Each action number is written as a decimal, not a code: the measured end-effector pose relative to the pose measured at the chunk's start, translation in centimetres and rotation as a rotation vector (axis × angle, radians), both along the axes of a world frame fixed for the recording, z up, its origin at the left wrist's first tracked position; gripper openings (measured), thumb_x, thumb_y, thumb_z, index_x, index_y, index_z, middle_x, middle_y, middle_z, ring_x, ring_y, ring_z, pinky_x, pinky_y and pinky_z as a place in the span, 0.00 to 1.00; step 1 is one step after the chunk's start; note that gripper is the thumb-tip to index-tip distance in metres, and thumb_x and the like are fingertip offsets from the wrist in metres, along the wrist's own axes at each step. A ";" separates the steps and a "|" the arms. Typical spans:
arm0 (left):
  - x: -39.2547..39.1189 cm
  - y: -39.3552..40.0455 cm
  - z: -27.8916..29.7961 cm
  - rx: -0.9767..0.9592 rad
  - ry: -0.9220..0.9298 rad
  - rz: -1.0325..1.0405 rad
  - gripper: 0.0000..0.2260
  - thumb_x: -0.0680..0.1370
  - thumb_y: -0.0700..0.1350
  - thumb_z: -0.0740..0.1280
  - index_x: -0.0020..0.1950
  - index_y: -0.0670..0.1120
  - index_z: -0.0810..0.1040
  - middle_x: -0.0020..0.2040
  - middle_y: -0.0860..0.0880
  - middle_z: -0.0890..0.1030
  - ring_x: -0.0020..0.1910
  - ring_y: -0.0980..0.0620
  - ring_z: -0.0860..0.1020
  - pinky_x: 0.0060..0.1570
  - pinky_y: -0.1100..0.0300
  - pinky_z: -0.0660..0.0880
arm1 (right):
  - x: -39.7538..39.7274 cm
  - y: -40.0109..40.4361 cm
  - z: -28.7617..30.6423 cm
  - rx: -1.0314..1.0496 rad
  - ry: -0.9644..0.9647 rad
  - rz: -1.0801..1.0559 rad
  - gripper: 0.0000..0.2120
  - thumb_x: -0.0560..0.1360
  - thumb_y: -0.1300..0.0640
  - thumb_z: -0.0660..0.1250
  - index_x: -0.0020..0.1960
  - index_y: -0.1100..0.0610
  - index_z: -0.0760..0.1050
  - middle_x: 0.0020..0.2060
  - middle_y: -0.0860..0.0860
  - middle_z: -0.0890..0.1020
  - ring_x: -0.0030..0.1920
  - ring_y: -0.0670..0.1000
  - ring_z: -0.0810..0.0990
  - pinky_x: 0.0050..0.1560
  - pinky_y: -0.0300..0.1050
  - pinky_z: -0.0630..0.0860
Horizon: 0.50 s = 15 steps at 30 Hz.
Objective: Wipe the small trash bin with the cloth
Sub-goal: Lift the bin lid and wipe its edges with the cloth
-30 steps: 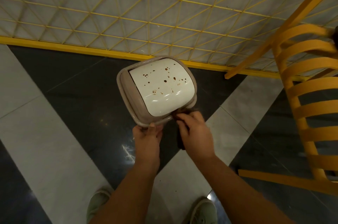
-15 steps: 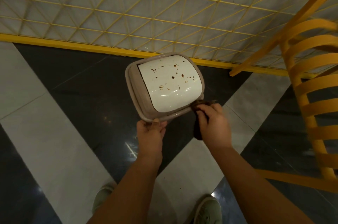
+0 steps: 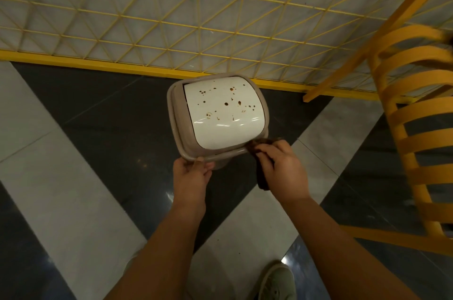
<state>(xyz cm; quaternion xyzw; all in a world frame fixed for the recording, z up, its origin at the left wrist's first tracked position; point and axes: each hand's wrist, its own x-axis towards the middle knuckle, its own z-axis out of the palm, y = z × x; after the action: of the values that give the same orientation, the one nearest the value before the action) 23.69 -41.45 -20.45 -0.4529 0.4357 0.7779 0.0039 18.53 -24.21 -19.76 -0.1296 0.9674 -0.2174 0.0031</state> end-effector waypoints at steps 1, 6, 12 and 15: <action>0.0 0.2 0.1 0.004 -0.006 0.018 0.08 0.79 0.38 0.63 0.55 0.49 0.71 0.57 0.39 0.80 0.55 0.47 0.81 0.62 0.53 0.73 | -0.2 0.2 -0.1 0.002 -0.013 -0.036 0.11 0.77 0.54 0.63 0.58 0.50 0.78 0.52 0.50 0.77 0.45 0.46 0.75 0.44 0.31 0.67; 0.1 2.3 0.7 0.091 0.010 0.145 0.11 0.77 0.38 0.66 0.55 0.48 0.70 0.60 0.41 0.77 0.59 0.47 0.78 0.65 0.52 0.71 | 0.1 -0.4 -0.5 -0.052 -0.065 -0.124 0.12 0.78 0.54 0.62 0.61 0.50 0.76 0.54 0.50 0.76 0.46 0.42 0.71 0.45 0.27 0.64; -1.2 4.9 0.8 0.166 0.044 0.222 0.19 0.79 0.41 0.65 0.68 0.46 0.65 0.62 0.41 0.77 0.58 0.46 0.79 0.60 0.52 0.75 | 2.5 -2.4 -0.5 -0.066 -0.035 0.114 0.12 0.77 0.52 0.62 0.57 0.48 0.79 0.48 0.50 0.78 0.43 0.47 0.77 0.40 0.35 0.75; -0.8 4.5 0.6 0.132 0.040 0.218 0.18 0.80 0.41 0.63 0.69 0.48 0.64 0.64 0.42 0.76 0.58 0.46 0.79 0.61 0.51 0.75 | 2.2 -1.7 -0.6 -0.035 -0.007 0.151 0.15 0.77 0.48 0.57 0.55 0.47 0.80 0.46 0.49 0.78 0.41 0.46 0.77 0.36 0.36 0.75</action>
<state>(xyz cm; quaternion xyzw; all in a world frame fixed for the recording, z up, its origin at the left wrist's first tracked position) 22.84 -36.94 -19.88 -0.4808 0.3315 0.8096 -0.0596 20.78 -25.95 -20.32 -0.2015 0.9510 -0.2338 0.0208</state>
